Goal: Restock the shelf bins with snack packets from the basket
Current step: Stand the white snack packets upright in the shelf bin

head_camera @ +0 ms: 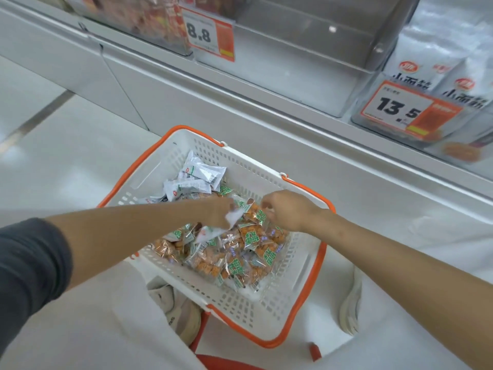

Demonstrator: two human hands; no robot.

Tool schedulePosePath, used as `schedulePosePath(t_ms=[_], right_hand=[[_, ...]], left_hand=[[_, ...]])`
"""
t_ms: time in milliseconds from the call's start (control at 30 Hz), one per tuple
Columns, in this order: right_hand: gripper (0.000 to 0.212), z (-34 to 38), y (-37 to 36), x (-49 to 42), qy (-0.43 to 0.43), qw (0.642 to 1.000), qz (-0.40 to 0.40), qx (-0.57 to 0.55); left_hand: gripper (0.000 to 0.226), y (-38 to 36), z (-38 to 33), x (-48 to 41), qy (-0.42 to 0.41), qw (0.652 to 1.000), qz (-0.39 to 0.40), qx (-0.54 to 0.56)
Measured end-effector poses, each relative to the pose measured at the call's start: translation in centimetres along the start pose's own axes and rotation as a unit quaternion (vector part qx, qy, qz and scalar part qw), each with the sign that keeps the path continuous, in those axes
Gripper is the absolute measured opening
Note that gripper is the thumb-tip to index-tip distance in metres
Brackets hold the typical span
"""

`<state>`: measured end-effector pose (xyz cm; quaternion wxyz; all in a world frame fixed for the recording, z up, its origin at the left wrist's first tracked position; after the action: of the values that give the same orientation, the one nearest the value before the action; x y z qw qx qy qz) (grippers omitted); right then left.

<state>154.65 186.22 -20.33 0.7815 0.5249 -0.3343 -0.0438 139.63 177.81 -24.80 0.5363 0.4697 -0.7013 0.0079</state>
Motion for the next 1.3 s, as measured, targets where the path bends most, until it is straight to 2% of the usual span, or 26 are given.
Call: schedulePosePath(t_ms=[67,133,167,233,300,367,400,433,500,600,633,700,767,800,867,967,1100,1167,1233,1300], right_hand=[[0.03,-1.2,1.9,0.2,-0.07,0.992,-0.044,-0.09],[0.044,-2.4,3.5,0.6,-0.14,0.962,-0.069,-0.223],[0.053,-2.7,3.8,1.0,-0.172,0.932,-0.06,-0.314],[0.062,-2.5,3.8,1.9,-0.21,0.83,0.006,-0.517],[0.063,-1.2,3.9,2.9,-0.188,0.713,0.078,-0.671],[0.05,0.0,4.8,3.6,-0.152,0.621,0.076,-0.765],[0.043,0.2,5.3,3.7,-0.15,0.599,0.046,-0.785],[0.039,-0.1,5.9,3.8,-0.157,0.605,-0.001,-0.78],[0.038,-1.5,7.4,4.2,-0.176,0.663,-0.137,-0.715],[0.039,-4.0,10.5,6.4,-0.162,0.732,-0.357,-0.557],[0.038,-4.1,11.8,7.5,-0.139,0.748,-0.415,-0.498],[0.035,-4.1,13.5,8.7,-0.095,0.758,-0.472,-0.44],[0.021,-4.3,14.1,9.1,-0.092,0.727,-0.481,-0.482],[0.027,-4.5,14.1,9.2,-0.101,0.712,-0.476,-0.507],[0.049,-5.0,13.8,9.3,-0.11,0.733,-0.459,-0.49],[0.053,-5.8,13.9,9.9,-0.098,0.761,-0.483,-0.421],[0.054,-6.6,15.4,10.5,-0.089,0.777,-0.511,-0.358],[0.055,-7.1,16.0,11.0,-0.086,0.778,-0.517,-0.346],[0.055,-8.0,16.6,11.1,-0.091,0.795,-0.51,-0.314],[0.056,-8.9,17.4,11.6,-0.088,0.818,-0.498,-0.275]], left_hand=[[0.062,2.2,-2.2,0.9,-0.024,0.983,-0.033,0.179],[0.071,5.0,-4.9,2.6,-0.057,0.93,-0.078,0.353],[0.072,6.0,-6.3,3.6,-0.072,0.896,-0.101,0.426],[0.072,7.0,-8.7,5.6,-0.101,0.841,-0.149,0.51],[0.069,7.4,-10.8,7.8,-0.142,0.804,-0.184,0.547],[0.062,7.5,-11.8,9.3,-0.169,0.789,-0.199,0.556],[0.057,7.6,-12.1,10.1,-0.175,0.794,-0.197,0.548],[0.052,7.7,-12.4,10.8,-0.176,0.801,-0.189,0.54],[0.047,8.3,-13.1,11.8,-0.175,0.798,-0.146,0.558],[0.05,8.6,-14.7,12.5,-0.173,0.752,-0.031,0.636],[0.053,8.6,-15.3,12.5,-0.168,0.753,-0.026,0.636],[0.051,8.6,-15.9,11.9,-0.155,0.767,-0.103,0.615],[0.047,8.5,-16.0,11.4,-0.152,0.759,-0.206,0.599],[0.046,8.4,-16.1,11.3,-0.156,0.75,-0.239,0.597],[0.045,8.3,-16.0,11.1,-0.167,0.748,-0.28,0.578],[0.046,8.0,-16.0,11.1,-0.169,0.753,-0.302,0.56],[0.043,7.7,-16.6,10.4,-0.179,0.734,-0.295,0.585],[0.045,7.7,-17.0,9.7,-0.184,0.735,-0.266,0.596],[0.047,7.5,-17.3,9.0,-0.183,0.752,-0.194,0.603],[0.049,7.4,-17.3,8.5,-0.177,0.785,-0.143,0.576]])
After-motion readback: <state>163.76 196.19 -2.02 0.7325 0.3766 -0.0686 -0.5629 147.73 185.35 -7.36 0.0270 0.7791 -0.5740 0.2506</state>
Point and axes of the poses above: each hand's wrist, its own x-axis away from the middle knuckle, its own y-axis out of the back of the hand, z = x × y, the point moved 4 cm from there along -x, towards the middle knuckle, and after that the axes turned 5 degrees about x, right-handed, at the moved point
